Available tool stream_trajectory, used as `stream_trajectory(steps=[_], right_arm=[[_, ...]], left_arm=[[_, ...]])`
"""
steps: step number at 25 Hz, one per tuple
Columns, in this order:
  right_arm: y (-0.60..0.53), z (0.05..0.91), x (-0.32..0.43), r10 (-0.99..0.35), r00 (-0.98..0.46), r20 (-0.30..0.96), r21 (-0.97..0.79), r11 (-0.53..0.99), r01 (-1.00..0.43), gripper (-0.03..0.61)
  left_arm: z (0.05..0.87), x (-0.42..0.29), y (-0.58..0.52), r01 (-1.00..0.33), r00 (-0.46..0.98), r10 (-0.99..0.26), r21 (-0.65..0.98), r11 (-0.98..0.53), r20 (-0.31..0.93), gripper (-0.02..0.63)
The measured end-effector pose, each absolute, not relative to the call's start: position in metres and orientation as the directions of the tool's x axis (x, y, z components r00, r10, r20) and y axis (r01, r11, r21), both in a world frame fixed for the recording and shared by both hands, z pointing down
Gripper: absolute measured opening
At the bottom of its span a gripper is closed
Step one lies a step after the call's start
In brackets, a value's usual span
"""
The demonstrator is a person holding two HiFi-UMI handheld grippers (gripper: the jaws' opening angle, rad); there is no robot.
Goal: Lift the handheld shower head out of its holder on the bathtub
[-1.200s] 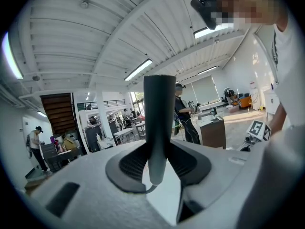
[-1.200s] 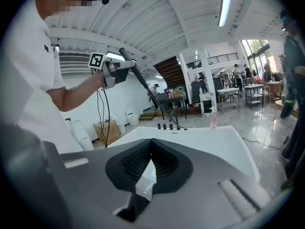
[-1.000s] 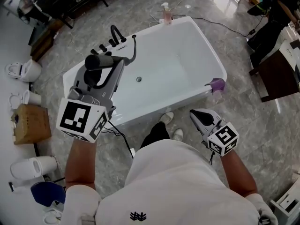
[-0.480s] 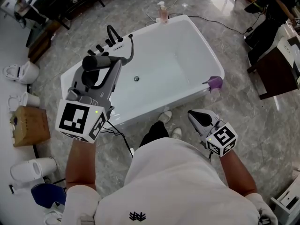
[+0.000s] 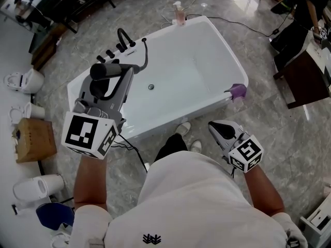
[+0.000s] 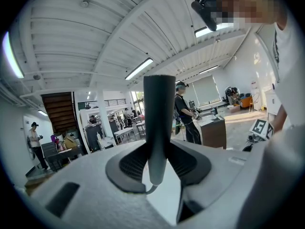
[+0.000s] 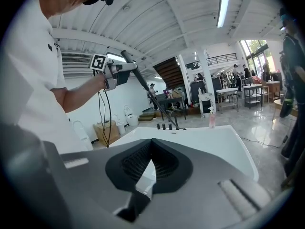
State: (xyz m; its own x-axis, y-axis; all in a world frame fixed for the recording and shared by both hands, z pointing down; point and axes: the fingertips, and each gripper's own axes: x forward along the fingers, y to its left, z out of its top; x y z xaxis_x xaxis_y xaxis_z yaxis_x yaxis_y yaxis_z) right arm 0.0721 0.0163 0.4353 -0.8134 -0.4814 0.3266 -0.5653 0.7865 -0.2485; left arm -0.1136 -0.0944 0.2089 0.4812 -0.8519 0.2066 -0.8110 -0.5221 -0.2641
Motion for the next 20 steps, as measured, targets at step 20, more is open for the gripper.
stream_trajectory(steps=[20], right_arm=[[0.006,0.445,0.071,-0.493,-0.802,0.337,-0.236,0.781,-0.579,0.012]], left_arm=[[0.213,-0.115,-0.101,-0.799,0.506,-0.840,-0.259,-0.543,0.199,0.141]])
